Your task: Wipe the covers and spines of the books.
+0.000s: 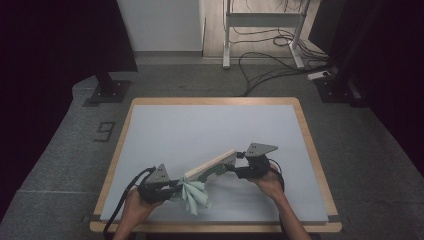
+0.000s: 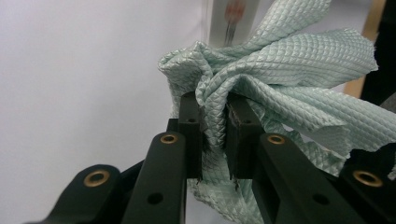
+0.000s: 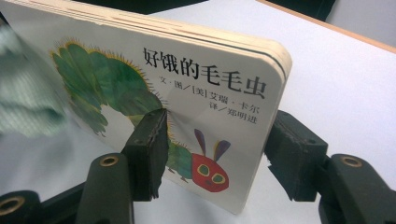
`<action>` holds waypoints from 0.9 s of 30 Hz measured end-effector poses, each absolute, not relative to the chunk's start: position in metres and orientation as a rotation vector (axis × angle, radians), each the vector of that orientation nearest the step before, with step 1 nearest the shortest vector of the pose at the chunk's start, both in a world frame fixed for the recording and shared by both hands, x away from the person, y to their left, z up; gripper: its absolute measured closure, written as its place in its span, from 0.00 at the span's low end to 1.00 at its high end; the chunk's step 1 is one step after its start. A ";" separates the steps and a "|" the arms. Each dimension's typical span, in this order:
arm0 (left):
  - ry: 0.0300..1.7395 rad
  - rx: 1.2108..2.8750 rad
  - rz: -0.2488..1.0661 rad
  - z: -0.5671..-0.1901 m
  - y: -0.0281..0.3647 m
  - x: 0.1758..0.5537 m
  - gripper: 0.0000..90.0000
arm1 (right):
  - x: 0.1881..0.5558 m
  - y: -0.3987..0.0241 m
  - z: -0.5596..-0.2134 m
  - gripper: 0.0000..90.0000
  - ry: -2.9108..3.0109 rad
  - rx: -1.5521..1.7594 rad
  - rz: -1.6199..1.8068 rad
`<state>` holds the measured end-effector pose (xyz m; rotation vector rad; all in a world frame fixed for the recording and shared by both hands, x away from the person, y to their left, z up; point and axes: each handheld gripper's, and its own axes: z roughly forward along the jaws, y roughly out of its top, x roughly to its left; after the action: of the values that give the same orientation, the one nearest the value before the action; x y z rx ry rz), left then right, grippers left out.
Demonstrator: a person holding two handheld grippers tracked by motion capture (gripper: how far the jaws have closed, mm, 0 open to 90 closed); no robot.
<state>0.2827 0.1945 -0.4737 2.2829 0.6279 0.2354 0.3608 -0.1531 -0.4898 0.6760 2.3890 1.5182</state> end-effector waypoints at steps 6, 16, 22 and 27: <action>0.639 2.332 0.213 -0.509 0.189 0.284 0.86 | 0.360 -0.154 -0.490 0.46 2.383 0.673 1.523; 0.607 2.306 0.263 -0.488 0.193 0.281 0.86 | 0.359 -0.155 -0.491 0.46 2.378 0.666 1.533; 0.559 2.267 0.295 -0.451 0.197 0.279 0.86 | 0.358 -0.155 -0.491 0.46 2.376 0.663 1.530; 0.538 2.260 0.313 -0.428 0.197 0.278 0.86 | 0.358 -0.156 -0.492 0.46 2.372 0.663 1.538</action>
<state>0.2779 0.1968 -0.4281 2.2596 0.5380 0.3132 0.3583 -0.1557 -0.4918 0.6635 2.3722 1.5383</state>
